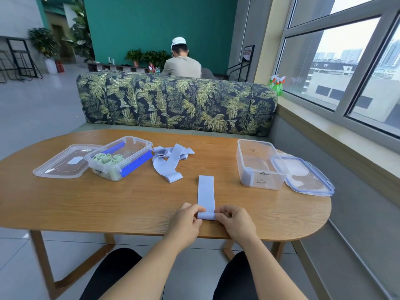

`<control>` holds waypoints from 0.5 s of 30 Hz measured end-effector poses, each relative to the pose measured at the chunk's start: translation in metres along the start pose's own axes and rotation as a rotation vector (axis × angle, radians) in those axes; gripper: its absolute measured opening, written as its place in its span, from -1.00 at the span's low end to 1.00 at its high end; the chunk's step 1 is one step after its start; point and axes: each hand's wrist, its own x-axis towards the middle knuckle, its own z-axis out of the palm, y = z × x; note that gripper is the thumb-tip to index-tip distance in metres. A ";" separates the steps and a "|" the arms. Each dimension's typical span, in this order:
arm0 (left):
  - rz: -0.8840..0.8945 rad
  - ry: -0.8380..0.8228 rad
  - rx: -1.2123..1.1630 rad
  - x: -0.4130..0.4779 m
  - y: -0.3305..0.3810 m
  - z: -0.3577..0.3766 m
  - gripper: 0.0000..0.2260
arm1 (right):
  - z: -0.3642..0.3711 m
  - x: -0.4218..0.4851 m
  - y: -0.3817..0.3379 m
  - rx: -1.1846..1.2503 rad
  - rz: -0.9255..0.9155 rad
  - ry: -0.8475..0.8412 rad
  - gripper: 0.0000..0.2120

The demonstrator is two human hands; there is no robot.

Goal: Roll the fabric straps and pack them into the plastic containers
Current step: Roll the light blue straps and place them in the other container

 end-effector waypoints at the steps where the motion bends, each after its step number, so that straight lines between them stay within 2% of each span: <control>1: -0.010 0.005 0.002 0.001 0.000 0.001 -0.73 | 0.000 0.001 -0.001 -0.011 0.013 -0.005 -0.93; 7: -0.054 0.058 0.046 0.007 0.001 0.004 -0.80 | 0.001 0.008 -0.008 -0.072 0.084 -0.004 -0.83; 15: -0.013 0.097 0.056 0.008 -0.002 0.004 -0.82 | 0.004 0.012 -0.015 -0.059 0.166 0.030 -0.83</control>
